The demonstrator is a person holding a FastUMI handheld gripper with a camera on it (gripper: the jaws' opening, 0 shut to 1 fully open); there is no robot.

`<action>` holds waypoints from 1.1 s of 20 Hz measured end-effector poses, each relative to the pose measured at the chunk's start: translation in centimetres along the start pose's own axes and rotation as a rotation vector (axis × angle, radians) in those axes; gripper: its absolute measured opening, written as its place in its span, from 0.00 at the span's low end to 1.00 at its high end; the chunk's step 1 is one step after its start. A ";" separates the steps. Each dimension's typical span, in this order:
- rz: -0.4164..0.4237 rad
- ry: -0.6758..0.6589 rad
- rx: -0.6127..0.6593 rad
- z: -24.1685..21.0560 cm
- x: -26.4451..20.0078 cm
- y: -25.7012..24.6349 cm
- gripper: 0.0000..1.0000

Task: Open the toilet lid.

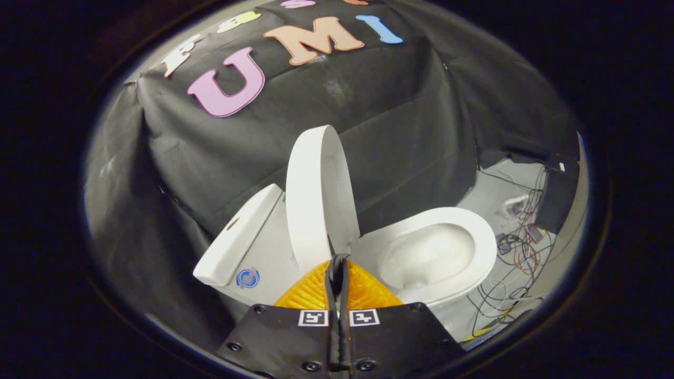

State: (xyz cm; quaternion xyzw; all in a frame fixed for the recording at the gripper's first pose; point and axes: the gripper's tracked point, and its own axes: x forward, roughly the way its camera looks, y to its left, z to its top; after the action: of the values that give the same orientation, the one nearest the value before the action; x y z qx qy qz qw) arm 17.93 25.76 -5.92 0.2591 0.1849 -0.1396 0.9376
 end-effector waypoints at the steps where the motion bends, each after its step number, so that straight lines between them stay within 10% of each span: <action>1: 0.001 0.000 -0.006 0.0 0.1 0.2 0.01; 22: 0.022 -0.033 -0.226 -0.8 1.0 8.1 0.01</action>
State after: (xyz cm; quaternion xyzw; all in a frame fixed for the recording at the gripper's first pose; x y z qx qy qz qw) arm 21.54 32.76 -3.46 0.1514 0.1809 -0.1118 0.9653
